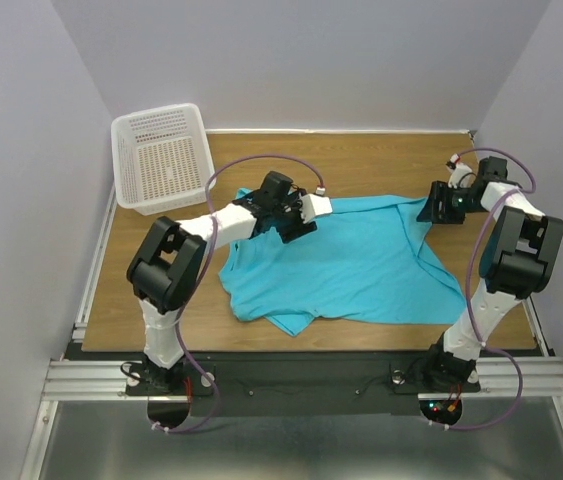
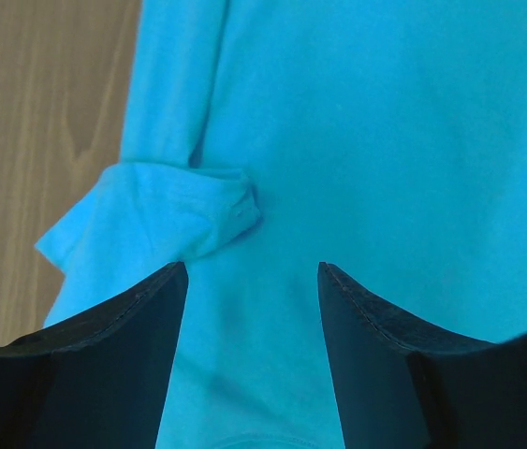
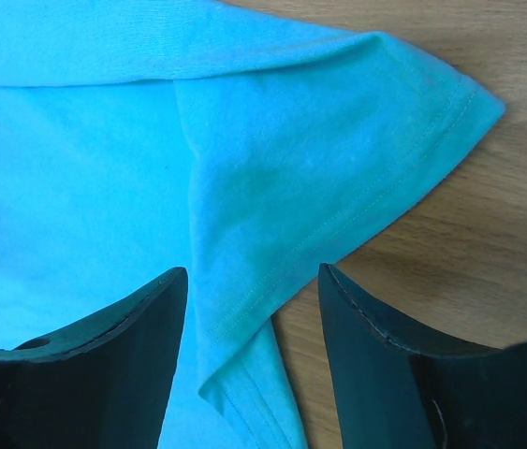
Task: Fold and stack the t-shirts
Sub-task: Flatten the tshirt out
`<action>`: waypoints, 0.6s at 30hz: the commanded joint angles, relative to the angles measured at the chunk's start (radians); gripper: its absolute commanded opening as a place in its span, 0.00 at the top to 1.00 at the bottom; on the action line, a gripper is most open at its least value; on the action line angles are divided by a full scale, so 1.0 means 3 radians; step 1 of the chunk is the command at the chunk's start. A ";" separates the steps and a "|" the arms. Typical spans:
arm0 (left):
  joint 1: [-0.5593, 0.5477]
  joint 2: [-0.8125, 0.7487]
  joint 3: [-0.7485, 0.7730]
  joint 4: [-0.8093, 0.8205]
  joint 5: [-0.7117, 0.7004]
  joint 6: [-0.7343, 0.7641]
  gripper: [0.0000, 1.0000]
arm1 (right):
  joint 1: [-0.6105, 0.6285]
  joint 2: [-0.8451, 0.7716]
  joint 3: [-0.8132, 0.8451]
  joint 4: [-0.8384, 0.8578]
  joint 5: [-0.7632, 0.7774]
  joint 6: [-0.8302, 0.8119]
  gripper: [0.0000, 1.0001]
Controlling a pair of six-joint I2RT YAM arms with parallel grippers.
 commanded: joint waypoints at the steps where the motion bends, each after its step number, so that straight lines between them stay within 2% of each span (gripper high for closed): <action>1: 0.0012 0.0075 0.0272 -0.0031 -0.0173 0.0417 0.32 | -0.0022 -0.0039 -0.0031 0.0132 -0.0122 0.0029 0.36; 8: -0.0055 0.0382 0.0446 0.0020 -0.0449 0.0300 0.39 | -0.0027 -0.0054 -0.0139 0.0219 -0.0255 0.0111 0.36; 18: -0.0091 0.0643 0.0737 0.0046 -0.0536 0.0198 0.41 | -0.0068 -0.0074 -0.0180 0.0275 -0.0327 0.0157 0.36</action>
